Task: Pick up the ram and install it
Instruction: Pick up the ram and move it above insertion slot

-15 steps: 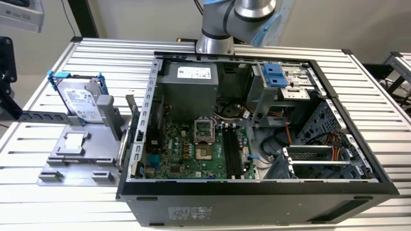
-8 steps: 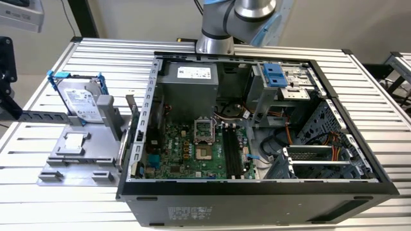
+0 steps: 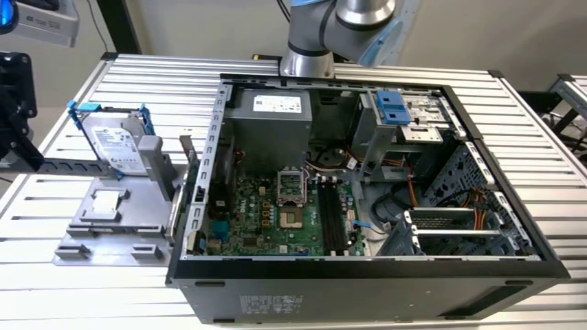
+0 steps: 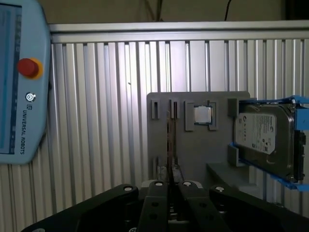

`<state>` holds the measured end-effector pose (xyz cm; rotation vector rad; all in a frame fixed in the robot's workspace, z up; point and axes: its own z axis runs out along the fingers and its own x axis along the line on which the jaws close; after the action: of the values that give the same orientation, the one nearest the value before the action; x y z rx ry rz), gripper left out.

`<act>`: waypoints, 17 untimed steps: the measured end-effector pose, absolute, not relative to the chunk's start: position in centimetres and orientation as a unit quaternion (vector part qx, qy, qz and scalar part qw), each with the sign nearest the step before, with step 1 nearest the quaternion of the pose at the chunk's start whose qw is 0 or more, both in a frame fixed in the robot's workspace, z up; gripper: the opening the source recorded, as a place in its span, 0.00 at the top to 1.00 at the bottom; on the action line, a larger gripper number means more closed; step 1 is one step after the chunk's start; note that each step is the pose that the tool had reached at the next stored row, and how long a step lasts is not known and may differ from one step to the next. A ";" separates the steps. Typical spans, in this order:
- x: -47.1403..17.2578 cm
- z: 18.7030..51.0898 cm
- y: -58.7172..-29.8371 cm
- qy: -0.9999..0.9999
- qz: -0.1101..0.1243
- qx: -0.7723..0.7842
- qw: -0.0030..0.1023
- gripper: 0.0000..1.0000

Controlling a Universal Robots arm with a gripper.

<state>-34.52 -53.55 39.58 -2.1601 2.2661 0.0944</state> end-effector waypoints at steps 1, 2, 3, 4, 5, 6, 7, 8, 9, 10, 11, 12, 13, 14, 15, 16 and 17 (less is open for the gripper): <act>-34.3 39.6 -53.6 0.723 0.030 -0.690 0.005 1.00; -34.1 39.6 -53.6 0.724 0.030 -0.690 0.005 1.00; -33.9 39.6 -53.5 0.724 0.030 -0.690 0.004 1.00; -33.6 39.6 -53.5 0.724 0.030 -0.690 0.004 1.00; -33.4 39.6 -53.5 0.724 0.030 -0.690 0.004 1.00; -33.1 39.6 -53.5 0.724 0.030 -0.690 0.004 1.00; -32.9 39.6 -53.5 0.724 0.030 -0.690 0.004 1.00; -32.7 39.6 -53.5 0.724 0.030 -0.690 0.004 1.00; -32.4 39.6 -53.5 0.724 0.031 -0.690 0.004 1.00; -32.1 39.6 -53.5 0.724 0.031 -0.690 0.004 1.00; -31.9 39.6 -53.4 0.724 0.031 -0.690 0.004 1.00; -31.6 39.6 -53.4 0.724 0.031 -0.690 0.003 1.00; -31.4 39.6 -53.4 0.724 0.031 -0.690 0.003 1.00; -31.1 39.6 -53.4 0.724 0.031 -0.690 0.003 1.00; -30.9 39.6 -53.4 0.724 0.031 -0.690 0.003 1.00; -30.6 39.6 -53.4 0.724 0.031 -0.690 0.003 1.00; -30.4 39.6 -53.4 0.724 0.031 -0.690 0.003 1.00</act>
<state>-30.42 -53.35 39.58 -2.1628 2.2694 0.0964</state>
